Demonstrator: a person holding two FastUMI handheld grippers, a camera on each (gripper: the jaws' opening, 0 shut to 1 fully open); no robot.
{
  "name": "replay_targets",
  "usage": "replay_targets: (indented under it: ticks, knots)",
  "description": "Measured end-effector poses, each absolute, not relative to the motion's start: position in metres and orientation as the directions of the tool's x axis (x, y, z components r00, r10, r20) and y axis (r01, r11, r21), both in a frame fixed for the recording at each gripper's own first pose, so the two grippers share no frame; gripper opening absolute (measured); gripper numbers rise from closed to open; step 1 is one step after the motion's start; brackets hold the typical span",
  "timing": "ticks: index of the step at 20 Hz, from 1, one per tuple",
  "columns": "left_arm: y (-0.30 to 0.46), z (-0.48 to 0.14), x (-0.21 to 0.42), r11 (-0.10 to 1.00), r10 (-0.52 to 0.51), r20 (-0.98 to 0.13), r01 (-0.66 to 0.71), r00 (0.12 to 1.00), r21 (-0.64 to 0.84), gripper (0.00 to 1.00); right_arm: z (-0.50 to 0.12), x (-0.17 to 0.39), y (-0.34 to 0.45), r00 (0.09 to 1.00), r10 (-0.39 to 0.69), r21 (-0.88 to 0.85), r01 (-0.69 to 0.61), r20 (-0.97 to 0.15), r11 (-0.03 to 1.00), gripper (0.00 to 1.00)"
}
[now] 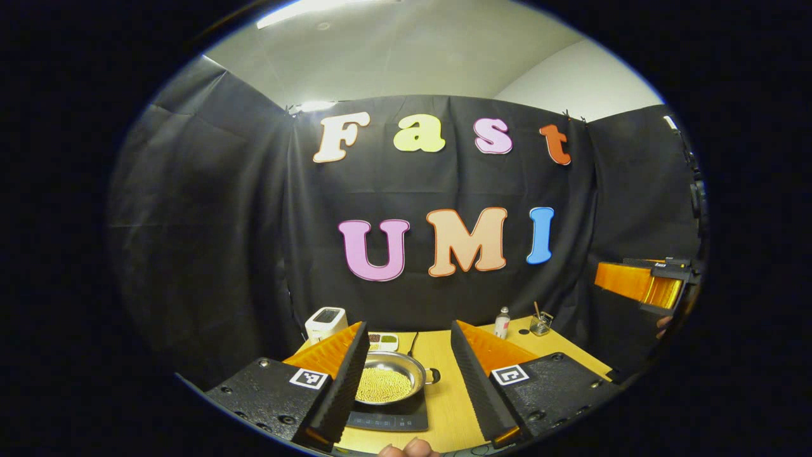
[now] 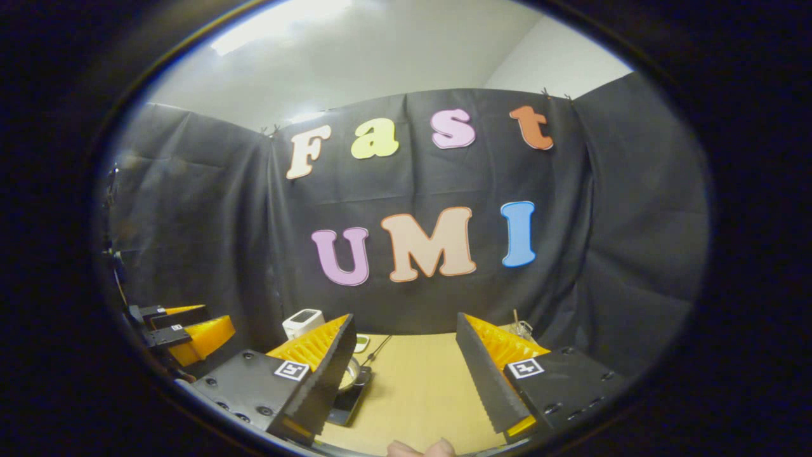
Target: First push the handle of the pot to place it horizontally, then grasp the pot with both hands and set it on the induction cooktop.
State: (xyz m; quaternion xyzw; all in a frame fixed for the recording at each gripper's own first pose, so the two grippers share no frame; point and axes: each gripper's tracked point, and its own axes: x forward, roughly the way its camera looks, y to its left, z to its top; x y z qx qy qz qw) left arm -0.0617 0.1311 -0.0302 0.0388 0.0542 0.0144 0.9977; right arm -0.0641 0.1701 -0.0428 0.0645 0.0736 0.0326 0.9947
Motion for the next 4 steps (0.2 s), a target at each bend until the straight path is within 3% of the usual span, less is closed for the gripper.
replay_targets:
  ticks: [1, 4]
  knots:
    - [0.1328, -0.0315, -0.0601, 0.997, 0.04, -0.113, -0.031, 0.993, 0.075, 0.79, -0.0441, -0.0644, 0.1634, 0.988, 0.066, 0.128, -0.047, -0.141, 0.991, 0.94]
    - [0.1368, -0.0322, -0.0612, 0.996, 0.061, -0.116, -0.053, 0.991, 0.068, 0.82, -0.0459, -0.0635, 0.1565, 0.988, 0.056, 0.119, -0.039, -0.143, 0.992, 0.94]
